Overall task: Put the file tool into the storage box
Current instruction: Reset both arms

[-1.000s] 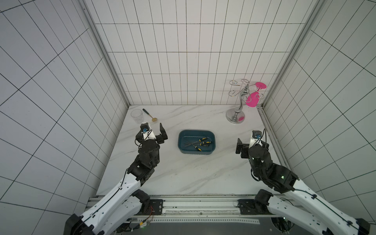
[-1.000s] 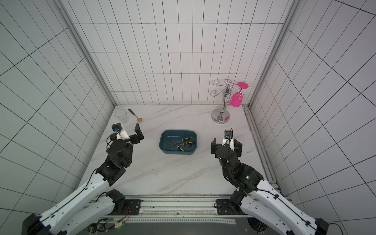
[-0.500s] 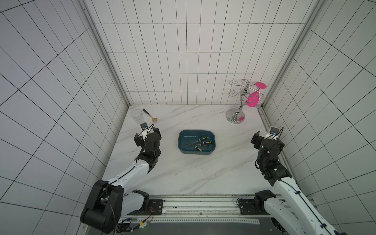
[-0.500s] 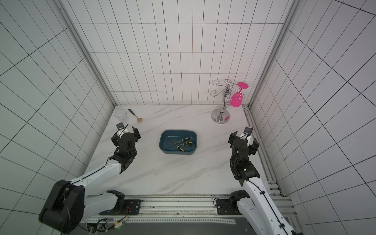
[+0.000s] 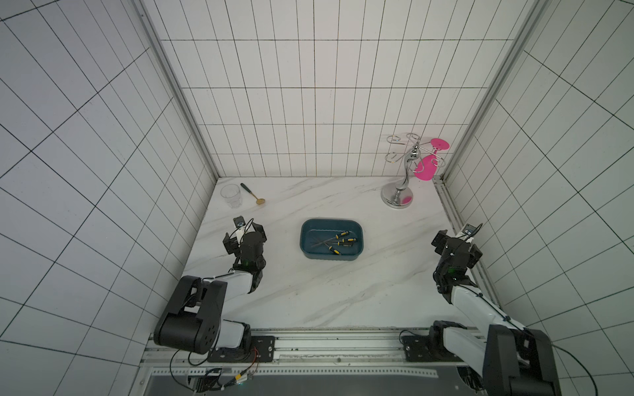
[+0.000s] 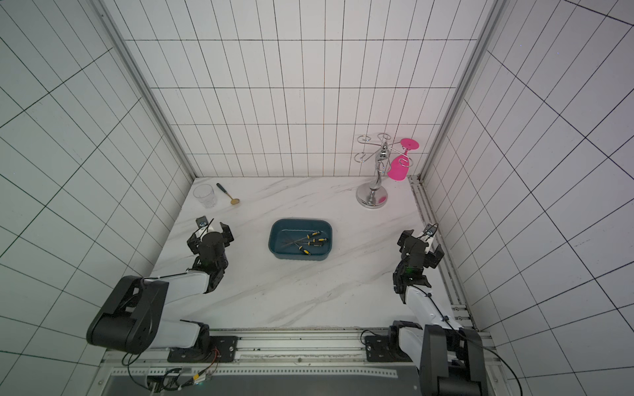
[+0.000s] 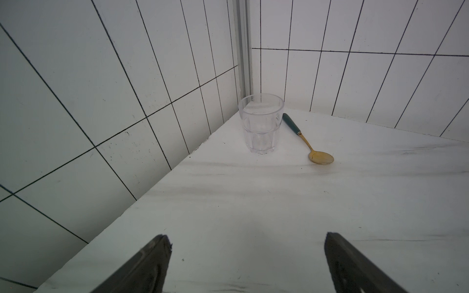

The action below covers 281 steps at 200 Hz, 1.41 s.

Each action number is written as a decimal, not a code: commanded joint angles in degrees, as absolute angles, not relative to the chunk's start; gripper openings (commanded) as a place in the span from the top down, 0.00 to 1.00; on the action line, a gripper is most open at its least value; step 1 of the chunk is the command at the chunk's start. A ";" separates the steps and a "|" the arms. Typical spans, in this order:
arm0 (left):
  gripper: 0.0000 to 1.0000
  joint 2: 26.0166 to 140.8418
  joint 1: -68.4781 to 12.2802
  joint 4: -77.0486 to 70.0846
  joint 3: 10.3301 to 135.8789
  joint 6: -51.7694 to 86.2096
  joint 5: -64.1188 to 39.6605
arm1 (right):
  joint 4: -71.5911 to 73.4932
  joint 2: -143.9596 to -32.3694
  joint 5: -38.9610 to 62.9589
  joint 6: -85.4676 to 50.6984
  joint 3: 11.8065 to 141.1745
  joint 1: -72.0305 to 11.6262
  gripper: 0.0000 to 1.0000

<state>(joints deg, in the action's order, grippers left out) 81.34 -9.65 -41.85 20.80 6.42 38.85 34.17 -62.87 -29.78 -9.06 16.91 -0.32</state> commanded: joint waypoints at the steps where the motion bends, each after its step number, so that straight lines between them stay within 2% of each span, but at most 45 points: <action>1: 0.02 85.46 -9.32 -51.75 21.33 3.90 36.83 | 45.03 -67.65 -30.46 -13.34 15.29 0.18 0.01; 26: 0.01 89.23 -8.05 -55.81 22.00 3.40 35.69 | 49.48 -73.57 -27.15 -12.36 15.16 0.35 0.01; 58: 0.01 87.66 -5.12 -46.18 24.92 6.39 29.06 | 60.53 -80.97 -25.81 -10.92 13.47 0.39 0.01; 76: 0.02 87.66 -3.47 -42.15 26.71 7.87 26.54 | 54.10 -78.87 -23.20 -10.72 15.01 0.37 0.01; 94: 0.02 88.14 -2.37 -39.60 28.25 8.55 24.62 | 57.63 -80.58 -22.74 -9.67 14.66 0.37 0.01; 117: 0.02 88.11 -2.11 -39.03 28.48 8.70 24.00 | 54.31 -81.57 -16.20 -6.69 17.08 0.27 0.01; 139: 0.02 88.84 -0.66 -41.04 27.53 5.69 12.32 | 55.08 -85.68 -14.41 -5.63 18.57 0.02 0.01; 153: 0.02 88.89 -0.61 -41.50 27.20 5.62 11.94 | 59.54 -88.26 -15.29 -5.69 18.16 0.12 0.01; 201: 0.02 89.28 0.00 -40.69 27.85 5.80 10.43 | 48.70 -87.61 -14.73 -5.25 22.92 -0.25 0.01; 224: 0.02 89.43 0.00 -40.50 27.77 5.81 9.91 | 49.50 -87.94 -15.58 -4.83 22.89 -0.74 0.01; 245: 0.02 90.51 0.09 -45.98 25.74 5.36 9.32 | 49.82 -88.22 -15.64 -4.83 22.96 -0.74 0.01; 281: 0.02 89.71 0.10 -44.15 26.00 5.46 9.40 | 49.66 -88.07 -15.64 -4.79 22.94 -0.71 0.01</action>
<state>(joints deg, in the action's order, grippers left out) 89.30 -0.19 -42.87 26.44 6.17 10.24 50.35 -87.55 -15.49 -5.50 21.43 -0.40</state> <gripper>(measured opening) 0.984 0.989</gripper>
